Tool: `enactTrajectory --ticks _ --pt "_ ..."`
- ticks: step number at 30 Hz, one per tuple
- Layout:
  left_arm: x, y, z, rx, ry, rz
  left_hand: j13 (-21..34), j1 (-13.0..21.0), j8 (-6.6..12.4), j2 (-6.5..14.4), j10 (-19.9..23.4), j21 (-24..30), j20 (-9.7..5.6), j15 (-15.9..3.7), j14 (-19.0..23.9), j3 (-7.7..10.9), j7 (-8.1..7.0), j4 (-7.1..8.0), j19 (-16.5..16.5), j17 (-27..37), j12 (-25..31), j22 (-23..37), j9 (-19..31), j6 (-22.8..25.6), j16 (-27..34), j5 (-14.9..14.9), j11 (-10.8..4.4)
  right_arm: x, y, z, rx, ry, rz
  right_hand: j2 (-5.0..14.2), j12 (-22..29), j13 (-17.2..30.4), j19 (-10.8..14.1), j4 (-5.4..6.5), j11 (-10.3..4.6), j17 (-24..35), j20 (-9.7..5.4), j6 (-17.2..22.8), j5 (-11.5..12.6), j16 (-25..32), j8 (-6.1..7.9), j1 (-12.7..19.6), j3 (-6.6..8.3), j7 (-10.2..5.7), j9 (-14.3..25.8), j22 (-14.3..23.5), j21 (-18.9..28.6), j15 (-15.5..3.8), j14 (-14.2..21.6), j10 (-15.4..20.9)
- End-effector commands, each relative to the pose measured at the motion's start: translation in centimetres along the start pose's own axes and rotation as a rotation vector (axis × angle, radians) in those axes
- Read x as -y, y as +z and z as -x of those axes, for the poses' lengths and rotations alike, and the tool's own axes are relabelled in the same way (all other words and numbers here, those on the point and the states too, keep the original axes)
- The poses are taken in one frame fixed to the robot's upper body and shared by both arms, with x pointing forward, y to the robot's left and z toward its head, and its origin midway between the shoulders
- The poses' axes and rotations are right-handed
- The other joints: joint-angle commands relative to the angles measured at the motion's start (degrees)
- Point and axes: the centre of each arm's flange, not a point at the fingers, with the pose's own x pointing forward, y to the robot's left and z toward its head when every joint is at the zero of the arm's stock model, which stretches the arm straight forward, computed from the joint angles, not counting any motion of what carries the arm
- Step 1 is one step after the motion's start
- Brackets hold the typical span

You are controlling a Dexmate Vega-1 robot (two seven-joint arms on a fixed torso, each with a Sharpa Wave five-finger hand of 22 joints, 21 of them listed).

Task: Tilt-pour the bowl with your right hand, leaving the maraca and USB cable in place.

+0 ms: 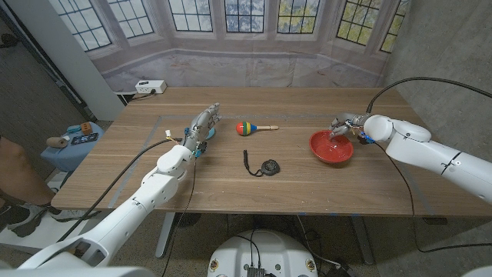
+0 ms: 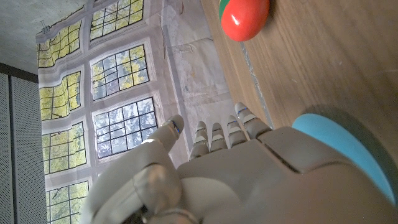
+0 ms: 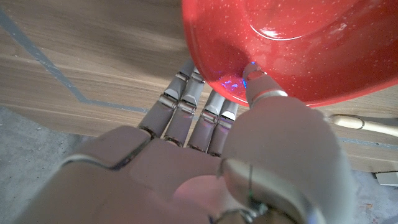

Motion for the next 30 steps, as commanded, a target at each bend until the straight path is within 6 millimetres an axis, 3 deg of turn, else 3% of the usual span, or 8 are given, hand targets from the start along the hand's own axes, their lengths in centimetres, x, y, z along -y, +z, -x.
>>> enactTrajectory --ticks 1,12,18,30 --pt "-0.09 -0.21 -0.27 -0.012 -0.007 0.003 0.4 -8.6 0.34 -9.1 0.6 -0.2 0.01 0.12 0.5 0.46 -0.2 0.12 0.3 0.2 0.3 0.2 0.3 0.4 0.2 0.2 0.27 0.33 0.16 -0.85 -0.005 0.002 0.035 -0.07 2.1 2.2 0.8 0.11 -0.49 1.5 -2.84 1.8 0.3 0.6 0.97 1.9 -0.12 -0.13 0.8 0.2 0.6 -7.34 1.5 1.0" --pt "-0.17 -0.36 -0.24 -0.018 0.003 0.003 0.4 -8.4 0.43 -9.0 1.1 -0.2 0.07 0.25 0.9 0.49 -0.26 -0.03 0.3 0.1 0.5 0.2 0.3 0.9 0.2 0.2 0.41 0.32 -0.14 -1.49 -0.01 0.009 0.046 0.12 7.5 8.8 2.2 0.34 -1.21 5.4 -3.38 5.7 0.7 1.3 3.92 5.9 -0.82 -1.29 2.6 0.4 1.1 -7.53 4.8 2.2" --pt "-0.15 -0.42 -0.25 -0.022 0.005 0.004 0.4 -8.3 0.46 -9.0 1.2 -0.2 0.09 0.31 1.1 0.5 -0.27 -0.02 0.3 0.2 0.5 0.2 0.4 1.1 0.3 0.2 0.43 0.51 -0.21 -1.5 -0.012 -0.006 0.052 0.02 9.8 11.5 3.3 0.5 -1.74 7.6 -4.11 8.0 1.0 1.6 5.43 7.9 -0.94 -1.99 2.6 0.5 1.5 -7.58 7.8 4.8" --pt "0.26 -0.51 -0.31 -0.028 -0.002 0.008 0.4 -8.2 0.5 -8.9 1.6 -0.3 0.12 0.46 1.3 0.57 -0.27 0.0 0.3 0.2 0.6 0.2 0.4 1.5 0.3 0.3 0.42 0.59 -0.34 -0.85 -0.007 -0.043 0.05 -0.89 8.8 9.0 4.2 0.95 -1.77 9.3 -5.6 11.9 1.6 0.8 7.38 8.6 -1.55 -2.14 2.2 0.6 2.1 -7.55 11.1 8.1"
